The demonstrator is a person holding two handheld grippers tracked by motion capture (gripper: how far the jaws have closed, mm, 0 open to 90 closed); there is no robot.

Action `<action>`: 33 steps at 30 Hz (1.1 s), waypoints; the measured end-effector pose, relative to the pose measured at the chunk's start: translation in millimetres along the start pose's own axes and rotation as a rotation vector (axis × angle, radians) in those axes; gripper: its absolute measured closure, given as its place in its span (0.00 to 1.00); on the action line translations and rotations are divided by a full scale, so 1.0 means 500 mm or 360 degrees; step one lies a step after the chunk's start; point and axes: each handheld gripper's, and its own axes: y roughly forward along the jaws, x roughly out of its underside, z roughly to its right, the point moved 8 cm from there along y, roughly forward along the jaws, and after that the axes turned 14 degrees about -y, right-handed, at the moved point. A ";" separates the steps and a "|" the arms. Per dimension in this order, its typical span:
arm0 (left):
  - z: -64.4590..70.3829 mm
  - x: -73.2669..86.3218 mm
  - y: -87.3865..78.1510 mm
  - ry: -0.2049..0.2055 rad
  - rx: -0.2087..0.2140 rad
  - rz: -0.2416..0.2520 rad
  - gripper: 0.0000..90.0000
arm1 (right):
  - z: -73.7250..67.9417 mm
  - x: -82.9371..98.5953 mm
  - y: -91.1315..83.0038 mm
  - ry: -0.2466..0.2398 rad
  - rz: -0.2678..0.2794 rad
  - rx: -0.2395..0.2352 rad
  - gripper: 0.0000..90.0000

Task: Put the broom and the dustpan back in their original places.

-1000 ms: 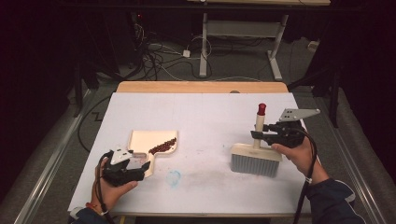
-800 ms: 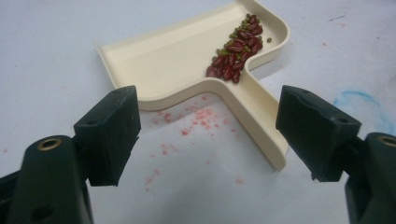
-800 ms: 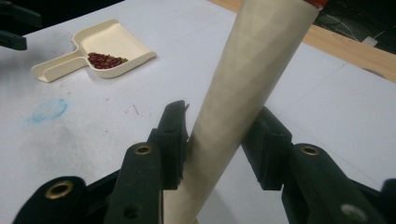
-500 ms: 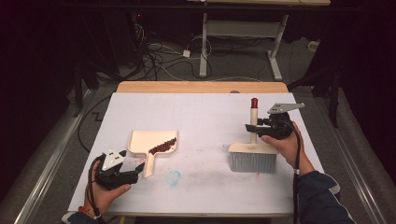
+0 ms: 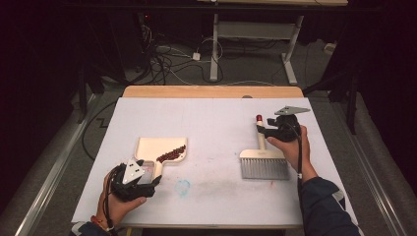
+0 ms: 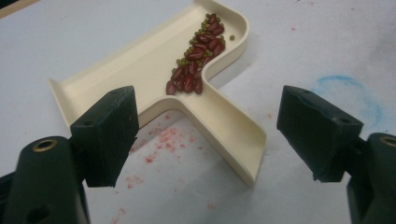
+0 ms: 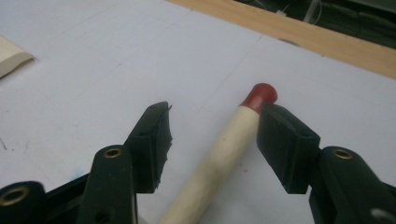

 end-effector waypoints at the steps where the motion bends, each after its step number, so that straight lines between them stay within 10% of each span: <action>1: 0.001 0.000 0.001 0.0000 0.0007 0.0002 0.23 | 0.001 0.000 0.000 -0.0004 0.0000 0.0010 0.50; 22: 0.006 0.008 0.006 0.0059 0.0011 -0.0043 0.23 | 0.007 -0.037 -0.024 -0.0040 0.0207 0.0190 0.31; 33: 0.008 0.008 0.007 0.0070 0.0017 -0.0053 0.24 | -0.013 -0.045 -0.024 -0.0048 0.0231 0.0142 0.19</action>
